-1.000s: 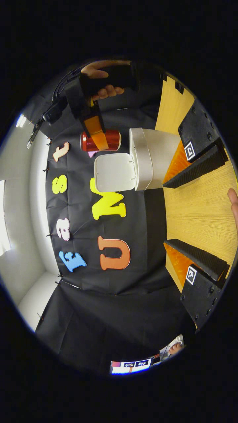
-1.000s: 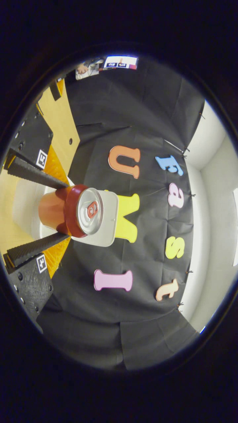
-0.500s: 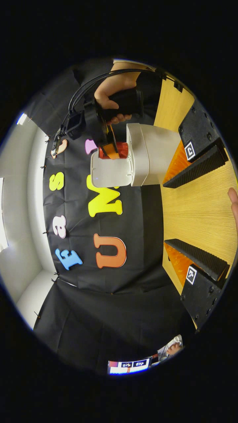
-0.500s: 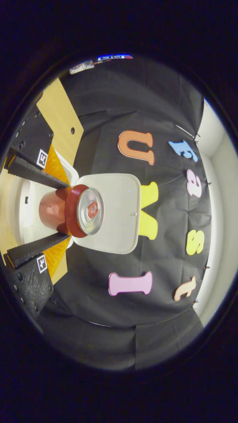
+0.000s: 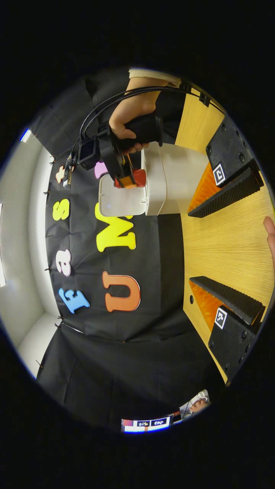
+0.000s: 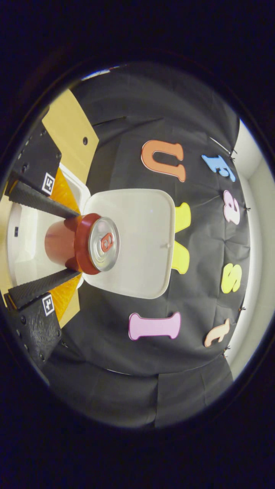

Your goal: Press the lid of the desktop garbage bin to open it, pick up the crumpled paper on the desktop and throw it into the bin, then pick up the pop can on the desktop and drop it into the bin, and finally close the garbage bin lid.

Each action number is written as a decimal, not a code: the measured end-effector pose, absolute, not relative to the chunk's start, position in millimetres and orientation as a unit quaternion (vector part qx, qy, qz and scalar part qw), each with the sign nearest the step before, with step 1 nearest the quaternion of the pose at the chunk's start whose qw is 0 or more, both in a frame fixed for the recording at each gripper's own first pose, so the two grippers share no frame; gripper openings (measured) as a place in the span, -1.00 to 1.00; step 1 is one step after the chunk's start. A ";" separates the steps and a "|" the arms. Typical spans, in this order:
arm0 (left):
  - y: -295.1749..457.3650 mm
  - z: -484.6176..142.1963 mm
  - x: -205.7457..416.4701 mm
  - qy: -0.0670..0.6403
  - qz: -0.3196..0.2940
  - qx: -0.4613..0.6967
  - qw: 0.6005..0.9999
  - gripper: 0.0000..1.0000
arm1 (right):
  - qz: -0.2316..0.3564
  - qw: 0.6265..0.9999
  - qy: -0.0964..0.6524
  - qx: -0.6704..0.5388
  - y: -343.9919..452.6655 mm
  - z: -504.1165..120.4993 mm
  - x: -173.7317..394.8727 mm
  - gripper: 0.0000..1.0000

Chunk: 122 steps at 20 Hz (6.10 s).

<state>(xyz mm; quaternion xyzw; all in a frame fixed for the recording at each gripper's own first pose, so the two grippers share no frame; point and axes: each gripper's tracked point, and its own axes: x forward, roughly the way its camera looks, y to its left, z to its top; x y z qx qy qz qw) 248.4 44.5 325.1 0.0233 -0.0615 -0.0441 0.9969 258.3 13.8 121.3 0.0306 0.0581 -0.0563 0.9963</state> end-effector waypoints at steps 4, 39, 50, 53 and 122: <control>47.2 325.2 247.7 -0.063 -0.045 0.028 0.997 0.99 | -0.048 0.996 0.073 0.037 19.8 111.6 263.3 0.62; 60.4 323.8 254.6 -0.056 -0.028 0.018 0.998 0.99 | -0.111 0.990 -0.062 0.056 0.0 283.4 322.7 0.93; 54.1 328.3 246.7 -0.071 -0.041 0.019 0.996 0.99 | -0.090 0.994 -0.047 0.035 5.9 276.5 283.2 0.94; 56.4 327.1 247.7 -0.067 -0.042 0.014 0.997 0.99 | -0.091 0.995 -0.033 0.030 7.8 271.7 272.5 0.96; 19.9 295.2 262.1 -0.030 -0.080 0.024 0.996 0.99 | -0.026 0.996 0.042 0.078 3.9 92.2 204.4 0.93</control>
